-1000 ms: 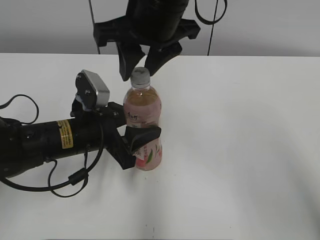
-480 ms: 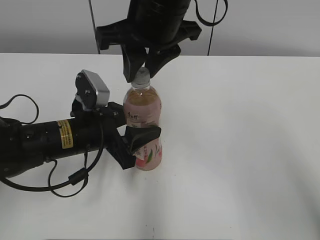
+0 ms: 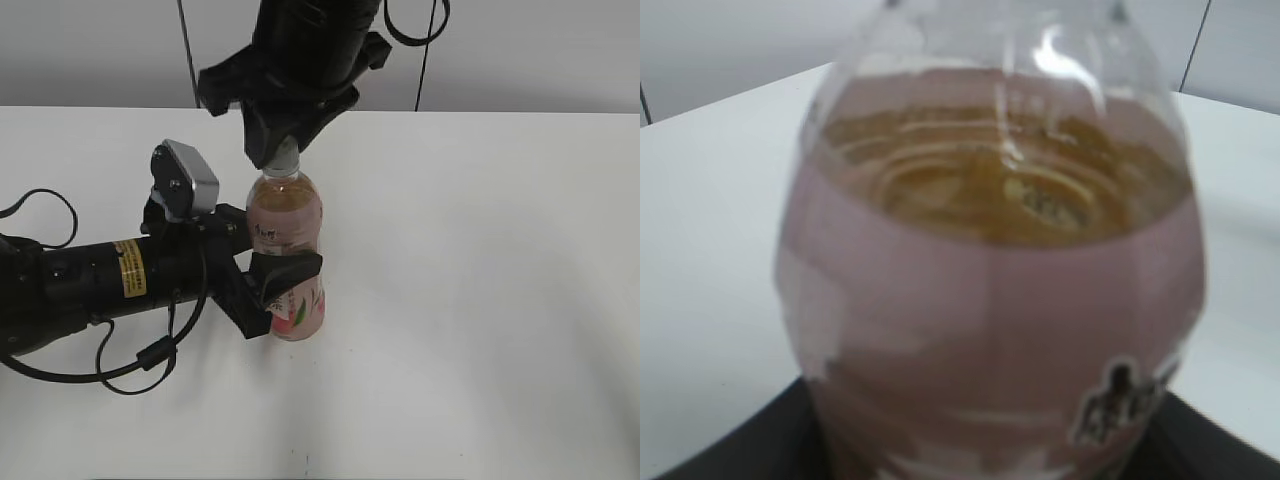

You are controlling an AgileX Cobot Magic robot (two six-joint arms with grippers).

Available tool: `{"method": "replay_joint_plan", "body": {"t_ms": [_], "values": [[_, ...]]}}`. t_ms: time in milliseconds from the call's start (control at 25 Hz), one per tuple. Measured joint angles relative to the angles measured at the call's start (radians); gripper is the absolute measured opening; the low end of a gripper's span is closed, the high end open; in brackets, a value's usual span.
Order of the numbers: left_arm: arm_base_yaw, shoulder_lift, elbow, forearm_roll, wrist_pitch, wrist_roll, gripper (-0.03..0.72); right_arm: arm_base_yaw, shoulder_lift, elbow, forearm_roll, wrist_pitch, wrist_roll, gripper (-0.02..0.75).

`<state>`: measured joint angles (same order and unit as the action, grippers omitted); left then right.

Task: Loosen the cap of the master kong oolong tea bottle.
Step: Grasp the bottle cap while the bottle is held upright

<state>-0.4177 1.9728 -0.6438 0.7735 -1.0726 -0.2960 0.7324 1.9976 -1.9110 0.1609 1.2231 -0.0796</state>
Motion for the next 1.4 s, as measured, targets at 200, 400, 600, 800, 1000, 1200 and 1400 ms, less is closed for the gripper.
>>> {"method": "replay_joint_plan", "body": {"t_ms": [200,400,600,800,1000,1200,1400], "values": [[0.000,0.000,0.000,0.000,-0.001,0.001,0.388,0.000,0.000,0.000,0.005,0.000,-0.241,0.281],[0.000,0.000,0.000,0.000,-0.002,0.002,0.388,0.000,0.000,0.000,-0.002,0.000,-0.499,0.279],[0.000,0.000,0.000,0.000,-0.001,0.002,0.386,0.002,0.000,0.000,-0.009,0.000,-0.687,0.280],[0.000,0.000,0.000,0.000,-0.001,0.002,0.385,0.002,0.000,0.000,-0.009,0.000,-0.793,0.280],[0.000,0.000,0.000,0.000,-0.001,0.002,0.385,0.002,0.000,0.000,-0.009,0.002,-0.945,0.280],[0.000,0.000,0.000,0.000,-0.001,0.004,0.385,0.002,0.000,0.000,0.000,0.005,-1.168,0.280],[0.000,0.000,0.000,-0.001,-0.001,0.008,0.385,0.002,0.000,-0.002,0.010,0.010,-1.425,0.280]]}}
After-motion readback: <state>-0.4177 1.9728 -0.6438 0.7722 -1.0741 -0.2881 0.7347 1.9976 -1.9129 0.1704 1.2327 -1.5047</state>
